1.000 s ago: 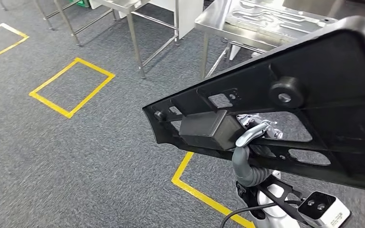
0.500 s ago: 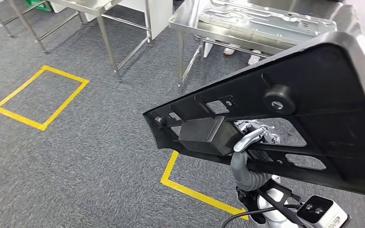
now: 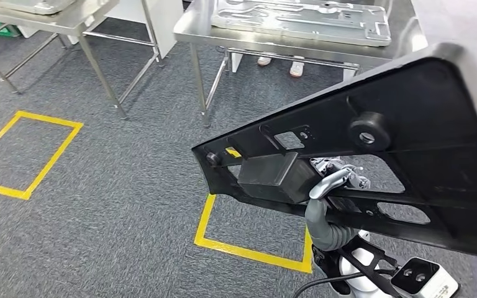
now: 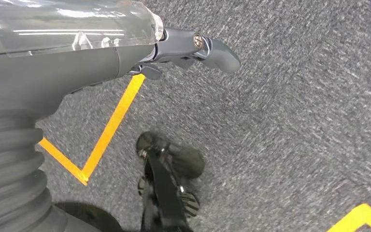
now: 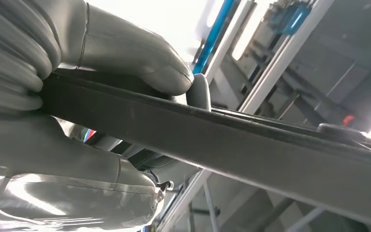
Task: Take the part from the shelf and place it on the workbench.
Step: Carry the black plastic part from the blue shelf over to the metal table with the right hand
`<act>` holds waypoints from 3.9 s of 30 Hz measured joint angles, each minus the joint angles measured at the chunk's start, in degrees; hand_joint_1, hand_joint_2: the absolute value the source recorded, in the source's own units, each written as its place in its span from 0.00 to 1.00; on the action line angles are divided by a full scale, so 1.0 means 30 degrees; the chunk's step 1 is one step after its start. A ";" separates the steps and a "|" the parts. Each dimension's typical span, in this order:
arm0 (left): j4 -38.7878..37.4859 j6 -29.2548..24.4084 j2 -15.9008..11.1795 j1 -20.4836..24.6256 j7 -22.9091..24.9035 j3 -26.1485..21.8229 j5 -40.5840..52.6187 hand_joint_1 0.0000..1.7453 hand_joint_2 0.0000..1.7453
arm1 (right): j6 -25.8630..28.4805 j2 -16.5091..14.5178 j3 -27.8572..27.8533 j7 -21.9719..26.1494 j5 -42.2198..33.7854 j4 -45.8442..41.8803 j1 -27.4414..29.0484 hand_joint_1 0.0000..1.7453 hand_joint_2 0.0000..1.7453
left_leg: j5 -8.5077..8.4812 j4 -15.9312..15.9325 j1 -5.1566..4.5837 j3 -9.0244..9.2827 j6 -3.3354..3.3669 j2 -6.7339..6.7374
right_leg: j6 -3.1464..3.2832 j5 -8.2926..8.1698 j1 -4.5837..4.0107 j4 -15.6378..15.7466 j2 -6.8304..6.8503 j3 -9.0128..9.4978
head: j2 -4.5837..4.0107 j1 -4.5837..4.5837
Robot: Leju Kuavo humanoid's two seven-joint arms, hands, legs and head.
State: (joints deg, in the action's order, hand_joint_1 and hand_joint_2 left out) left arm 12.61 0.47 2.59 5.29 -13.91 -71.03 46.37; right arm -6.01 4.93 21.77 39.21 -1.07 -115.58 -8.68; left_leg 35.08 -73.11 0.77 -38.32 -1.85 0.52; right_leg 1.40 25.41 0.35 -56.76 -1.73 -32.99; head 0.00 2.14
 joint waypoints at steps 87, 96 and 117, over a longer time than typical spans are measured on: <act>0.0000 0.1016 0.0120 -0.0003 -0.0721 -0.0126 -0.0188 0.00 1.00 | 0.0565 0.0322 0.0506 -0.0004 0.0572 -0.0448 0.0227 1.00 1.00 | -0.1706 0.5407 -0.0115 0.3623 0.0620 -0.0279 | -0.0552 -0.0477 -0.0016 -0.0400 0.0566 -0.1067 | 0.0000 0.0015; -0.0002 0.1022 0.0142 -0.0057 -0.0754 -0.0126 -0.0158 0.00 1.00 | 0.0262 0.0280 0.0430 -0.0004 0.0587 -0.0464 0.0267 1.00 1.00 | 0.0112 0.0507 -0.0029 -0.0346 0.0307 -0.0258 | -0.0023 0.0968 -0.0032 -0.0008 0.0439 0.1138 | 0.0000 0.0022; 0.0000 0.1018 0.0149 -0.0033 -0.0789 -0.0129 -0.0076 0.00 1.00 | 0.0335 0.0153 0.0266 -0.0002 0.0718 -0.0525 0.0552 1.00 1.00 | -0.1331 0.5475 -0.0184 0.4392 0.0815 -0.0421 | -0.0614 -0.0107 -0.0101 -0.0486 0.0565 -0.0874 | 0.0000 0.0016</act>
State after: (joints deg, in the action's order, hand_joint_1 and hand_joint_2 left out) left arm 12.61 3.52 3.04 5.19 -16.28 -71.42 46.15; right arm -5.01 5.39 22.57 39.21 1.08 -117.16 -7.02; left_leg 31.09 -56.68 0.22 -25.15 0.60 -0.74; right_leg -0.44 25.09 0.05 -58.22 -0.04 -35.61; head 0.00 2.19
